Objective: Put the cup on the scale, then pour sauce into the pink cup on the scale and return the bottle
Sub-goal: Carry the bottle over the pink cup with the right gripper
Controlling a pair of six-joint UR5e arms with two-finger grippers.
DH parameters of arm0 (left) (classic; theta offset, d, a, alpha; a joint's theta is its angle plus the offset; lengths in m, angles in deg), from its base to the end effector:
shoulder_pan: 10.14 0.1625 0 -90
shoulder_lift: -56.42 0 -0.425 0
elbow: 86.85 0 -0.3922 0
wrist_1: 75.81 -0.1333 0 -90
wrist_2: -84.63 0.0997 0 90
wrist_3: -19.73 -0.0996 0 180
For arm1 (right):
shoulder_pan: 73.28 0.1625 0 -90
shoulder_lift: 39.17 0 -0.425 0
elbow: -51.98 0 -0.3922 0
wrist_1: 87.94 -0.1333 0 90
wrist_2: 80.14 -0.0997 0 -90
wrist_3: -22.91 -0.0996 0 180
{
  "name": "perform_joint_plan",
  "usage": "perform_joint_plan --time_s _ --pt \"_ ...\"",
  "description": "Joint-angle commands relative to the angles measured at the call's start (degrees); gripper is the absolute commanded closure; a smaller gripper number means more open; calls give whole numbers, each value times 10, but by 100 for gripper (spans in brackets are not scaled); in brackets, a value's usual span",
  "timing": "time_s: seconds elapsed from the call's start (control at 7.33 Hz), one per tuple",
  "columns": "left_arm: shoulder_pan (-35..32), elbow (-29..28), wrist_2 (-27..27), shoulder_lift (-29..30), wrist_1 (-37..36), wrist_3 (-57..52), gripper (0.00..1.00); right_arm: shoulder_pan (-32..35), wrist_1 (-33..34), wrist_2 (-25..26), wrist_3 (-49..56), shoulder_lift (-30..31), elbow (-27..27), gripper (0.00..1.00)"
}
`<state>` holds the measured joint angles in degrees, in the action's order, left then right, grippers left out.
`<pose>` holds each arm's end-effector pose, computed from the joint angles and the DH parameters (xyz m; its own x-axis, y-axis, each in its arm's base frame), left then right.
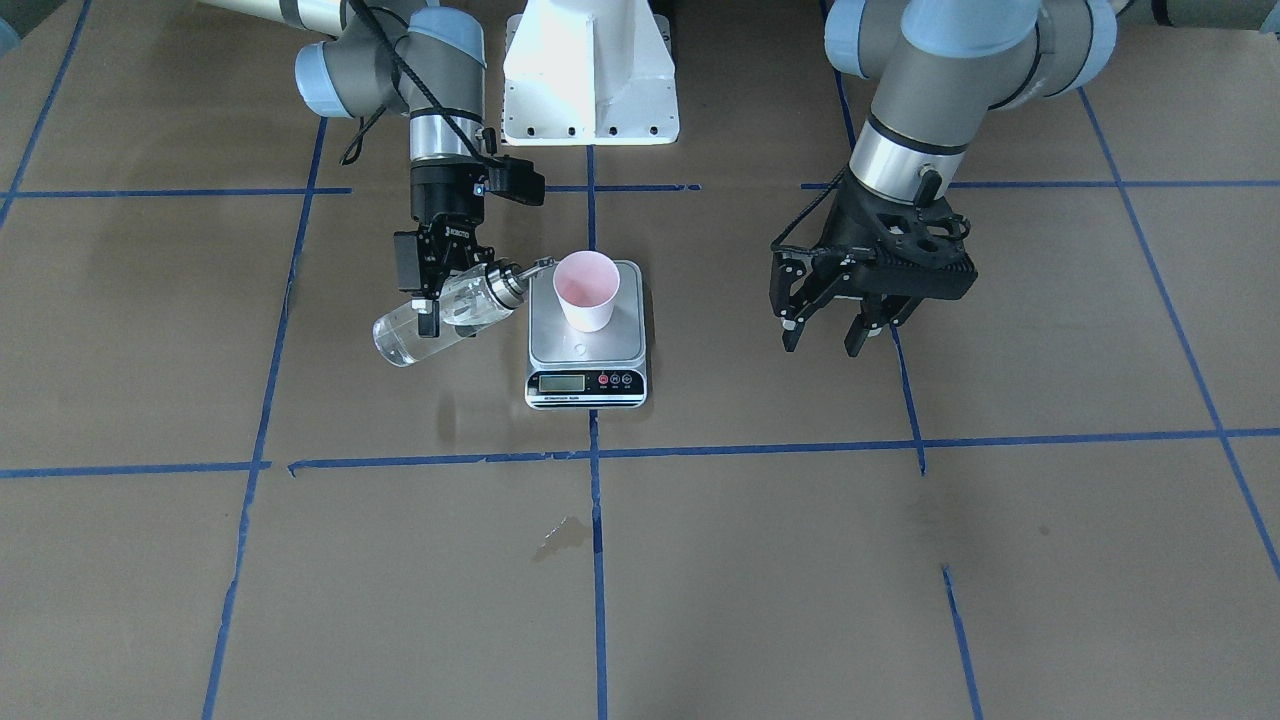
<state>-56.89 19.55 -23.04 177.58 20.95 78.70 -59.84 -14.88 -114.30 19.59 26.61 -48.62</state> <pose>0.3496 -0.5221 0.2111 0.6131 0.0651 -0.7873 0.2439 0.9323 0.2670 -0.5353 -0.3497 0.2825 0.7962 -0.3861 -0.4658 0.5568 0.1665 0.8138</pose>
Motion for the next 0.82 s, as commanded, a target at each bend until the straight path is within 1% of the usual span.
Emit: perform_joint_plan --time_s 0.0,0.14,0.27,0.41,0.68 --pt "1 0 0 1 0 0 33 -17 66 45 36 -15 3 100" --pt "1 0 0 0 0 0 33 -19 83 64 65 -15 3 100" --pt "1 0 0 1 0 0 33 -19 86 76 108 -21 3 100" --pt "1 0 0 1 0 0 33 -18 86 78 125 -23 7 100" --pt "1 0 0 1 0 0 33 -18 86 97 189 -24 8 100"
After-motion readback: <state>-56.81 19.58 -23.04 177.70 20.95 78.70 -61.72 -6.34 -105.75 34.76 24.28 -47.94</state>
